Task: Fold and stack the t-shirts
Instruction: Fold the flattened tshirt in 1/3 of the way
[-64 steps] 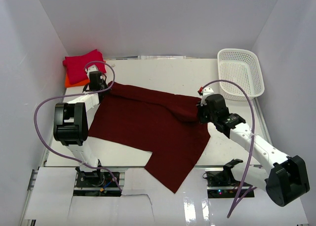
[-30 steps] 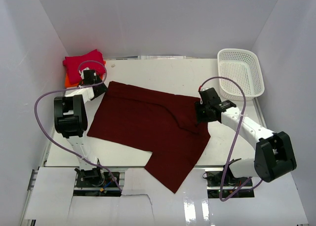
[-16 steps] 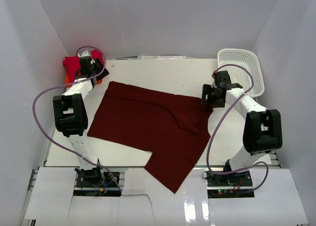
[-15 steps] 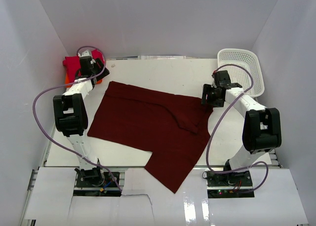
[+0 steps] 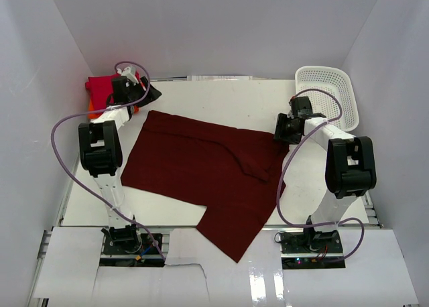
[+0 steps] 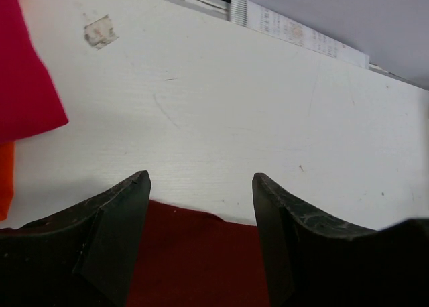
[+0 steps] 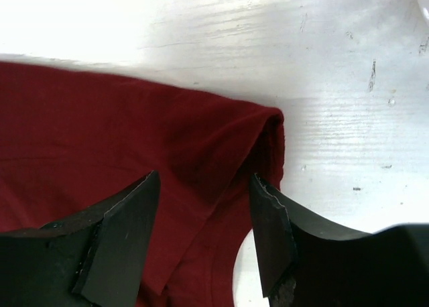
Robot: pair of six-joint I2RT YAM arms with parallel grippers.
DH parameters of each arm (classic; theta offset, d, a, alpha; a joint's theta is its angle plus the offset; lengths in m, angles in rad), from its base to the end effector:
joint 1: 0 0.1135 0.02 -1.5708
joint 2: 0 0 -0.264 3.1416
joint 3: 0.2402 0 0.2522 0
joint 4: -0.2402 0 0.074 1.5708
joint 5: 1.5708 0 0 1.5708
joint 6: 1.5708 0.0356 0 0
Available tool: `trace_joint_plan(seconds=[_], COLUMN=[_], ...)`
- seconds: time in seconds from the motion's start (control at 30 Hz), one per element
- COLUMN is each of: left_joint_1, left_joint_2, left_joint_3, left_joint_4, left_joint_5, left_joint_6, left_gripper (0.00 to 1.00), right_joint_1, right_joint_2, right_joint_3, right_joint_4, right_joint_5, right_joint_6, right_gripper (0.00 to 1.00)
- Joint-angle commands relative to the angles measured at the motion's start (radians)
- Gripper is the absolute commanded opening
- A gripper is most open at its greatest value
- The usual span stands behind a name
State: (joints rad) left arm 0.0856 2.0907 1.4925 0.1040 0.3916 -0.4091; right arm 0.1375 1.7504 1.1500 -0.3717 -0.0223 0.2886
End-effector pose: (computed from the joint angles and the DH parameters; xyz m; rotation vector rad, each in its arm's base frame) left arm 0.4809 0.0276 0.2035 -0.2684 2.0614 -0.6026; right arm 0.3614 0.0508 0.1938 0.1840 2.5475 0.1945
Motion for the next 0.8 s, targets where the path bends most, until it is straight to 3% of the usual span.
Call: trace_joint_plan(seconds=[0.0, 0.13, 0.27, 0.53, 0.77], left_joint_1=[-0.007, -0.009, -0.009, -0.009, -0.009], left_joint_2=[0.014, 0.051, 0.061, 0.046, 0.022], left_joint_3=[0.066, 0.094, 0.083, 0.037, 0.031], left_joint_4=[0.042, 0.025, 0.020, -0.050, -0.089], left_joint_5=[0.104, 0.124, 0.139, 0.090, 0.069], left_joint_6=[-0.003, -0.004, -0.004, 0.042, 0.049], left_gripper=[0.73, 0.72, 0.71, 0.70, 0.70], right_joint_1=[-0.012, -0.015, -0.019, -0.027, -0.033], right_joint_2=[0.035, 0.060, 0.083, 0.115, 0.152], right_joint_3=[0.022, 0.020, 0.020, 0.016, 0.040], right_joint_4=[0.042, 0.056, 0.063, 0.079, 0.083], right_joint_5=[0.013, 0.018, 0.019, 0.018, 0.010], right_joint_6=[0.017, 0.021, 0.018, 0.001, -0.005], right_gripper=[0.61, 0.55, 0.36, 0.08, 0.08])
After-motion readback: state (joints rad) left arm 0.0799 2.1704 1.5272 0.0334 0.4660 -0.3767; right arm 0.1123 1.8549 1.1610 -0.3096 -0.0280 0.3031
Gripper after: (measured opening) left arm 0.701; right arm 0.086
